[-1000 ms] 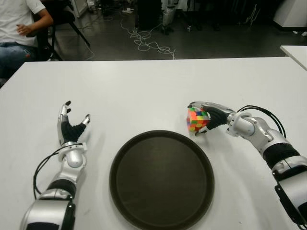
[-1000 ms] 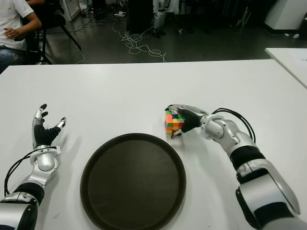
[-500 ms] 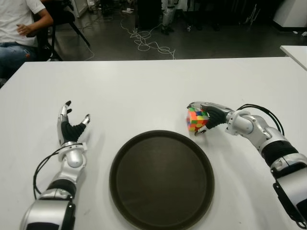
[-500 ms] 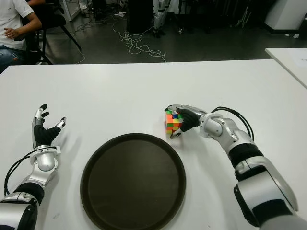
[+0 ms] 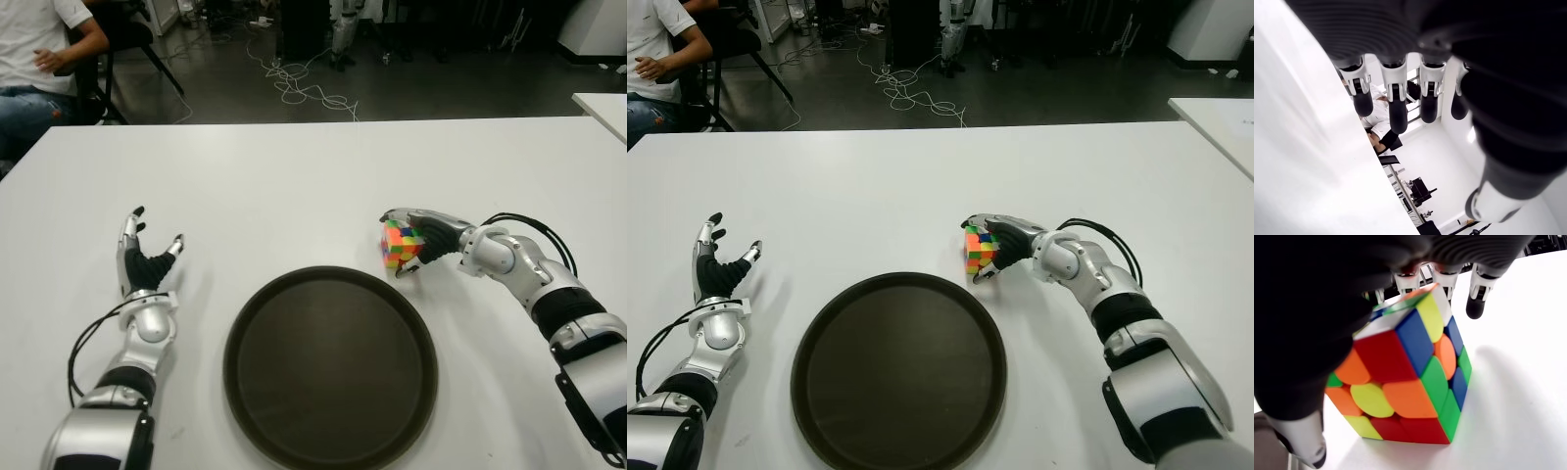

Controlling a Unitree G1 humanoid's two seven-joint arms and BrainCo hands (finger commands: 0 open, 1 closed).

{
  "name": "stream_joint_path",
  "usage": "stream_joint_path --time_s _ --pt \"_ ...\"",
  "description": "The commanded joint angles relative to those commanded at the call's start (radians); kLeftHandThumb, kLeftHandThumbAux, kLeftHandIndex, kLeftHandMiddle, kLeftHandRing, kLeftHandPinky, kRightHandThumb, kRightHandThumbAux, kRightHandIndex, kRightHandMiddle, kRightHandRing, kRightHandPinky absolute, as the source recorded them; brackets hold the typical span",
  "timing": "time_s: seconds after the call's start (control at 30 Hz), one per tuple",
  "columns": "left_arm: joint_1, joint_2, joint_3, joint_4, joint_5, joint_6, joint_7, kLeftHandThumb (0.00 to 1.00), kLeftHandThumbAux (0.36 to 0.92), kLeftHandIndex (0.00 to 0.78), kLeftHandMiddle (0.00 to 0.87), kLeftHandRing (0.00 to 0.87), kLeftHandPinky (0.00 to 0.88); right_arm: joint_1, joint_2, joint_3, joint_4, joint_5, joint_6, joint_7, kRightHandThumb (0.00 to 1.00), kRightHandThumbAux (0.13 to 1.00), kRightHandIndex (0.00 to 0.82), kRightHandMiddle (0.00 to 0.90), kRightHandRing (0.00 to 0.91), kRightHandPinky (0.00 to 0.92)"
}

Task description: Pick up the Rubik's Cube and put it in the plate

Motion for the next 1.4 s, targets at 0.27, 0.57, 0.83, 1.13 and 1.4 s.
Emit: stream_joint_path --time_s 0.27,0.57,0.83,1.13,1.4 --pt "0.002 -0.002 0.003 -0.003 -0.006 -0.004 -0.01 0.0 0.771 0.114 0.118 0.113 0.088 -0.009 -0.004 0.015 0.004 -0.019 0.007 -0.002 0.0 0.744 0.023 0.048 0.049 0.021" --pt "0.004 -0.002 0.004 -0.002 -0.006 -0.011 -0.007 0.0 0.757 0.108 0.109 0.108 0.08 -0.007 0.005 0.008 0.008 -0.006 0.011 0.005 0.0 0.75 0.029 0.06 0.064 0.034" --pt "0.006 -0.002 0.004 -0.004 -0.006 -0.021 -0.007 0.0 0.756 0.117 0.117 0.115 0.086 -0.002 0.012 -0.009 0.019 0.024 -0.002 0.023 0.0 0.734 0.038 0.061 0.061 0.019" --pt "0.006 -0.003 0.005 -0.005 -0.007 -0.021 -0.005 0.0 0.764 0.11 0.113 0.118 0.1 0.0 0.014 -0.005 0.021 0.027 0.003 0.032 0.0 0.727 0.03 0.054 0.054 0.012" --pt "0.006 0.001 0.0 -0.006 0.0 -0.013 -0.001 0.0 0.747 0.112 0.112 0.11 0.083 0.009 0.023 -0.005 0.028 0.024 0.015 0.014 0.0 0.705 0.038 0.072 0.071 0.027"
